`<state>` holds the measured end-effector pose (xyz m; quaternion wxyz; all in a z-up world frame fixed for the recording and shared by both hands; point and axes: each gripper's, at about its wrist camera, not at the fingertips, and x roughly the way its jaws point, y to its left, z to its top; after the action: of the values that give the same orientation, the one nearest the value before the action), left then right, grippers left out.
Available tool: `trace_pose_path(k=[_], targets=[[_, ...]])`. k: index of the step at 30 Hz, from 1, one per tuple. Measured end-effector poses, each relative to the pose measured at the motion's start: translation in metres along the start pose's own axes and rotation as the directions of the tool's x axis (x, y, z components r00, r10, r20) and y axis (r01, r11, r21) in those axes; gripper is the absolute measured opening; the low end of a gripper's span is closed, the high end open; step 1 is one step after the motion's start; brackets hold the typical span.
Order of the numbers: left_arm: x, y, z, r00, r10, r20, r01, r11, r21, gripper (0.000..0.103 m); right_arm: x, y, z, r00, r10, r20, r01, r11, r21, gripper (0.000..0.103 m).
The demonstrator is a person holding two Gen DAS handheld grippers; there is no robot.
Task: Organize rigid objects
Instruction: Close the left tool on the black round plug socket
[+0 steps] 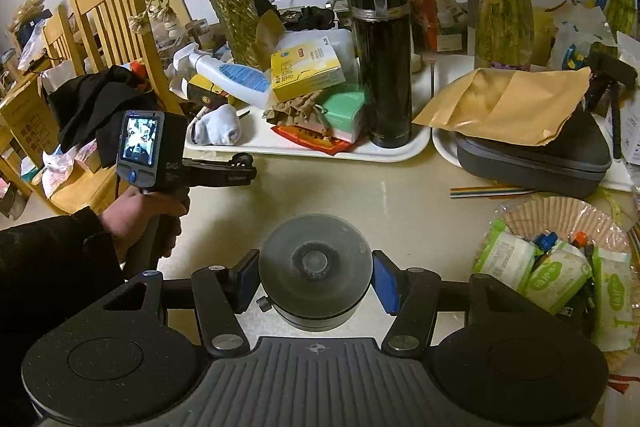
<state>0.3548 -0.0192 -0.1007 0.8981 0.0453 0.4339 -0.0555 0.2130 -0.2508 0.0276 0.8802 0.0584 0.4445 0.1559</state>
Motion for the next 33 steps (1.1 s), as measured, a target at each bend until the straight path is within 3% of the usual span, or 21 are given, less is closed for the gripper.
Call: trace_pose_path(k=[8,16,33], targets=[[-0.023,0.004,-0.003,1.0,-0.024,0.005,0.024,1.0,-0.008,0.038,0.001,0.003,-0.001,1.0,-0.007,-0.001,0.007,1.0,-0.008,0.061],[-0.056,0.001,-0.003,1.0,0.009,0.014,-0.009,1.0,-0.006,0.038,0.005,0.002,-0.005,0.999,-0.035,-0.01,0.035,0.999,0.0,0.061],[-0.148,-0.02,-0.013,0.994,-0.087,0.063,0.086,0.996,0.017,0.038,0.006,0.007,-0.012,0.996,-0.084,-0.018,0.083,0.996,-0.012,0.061]])
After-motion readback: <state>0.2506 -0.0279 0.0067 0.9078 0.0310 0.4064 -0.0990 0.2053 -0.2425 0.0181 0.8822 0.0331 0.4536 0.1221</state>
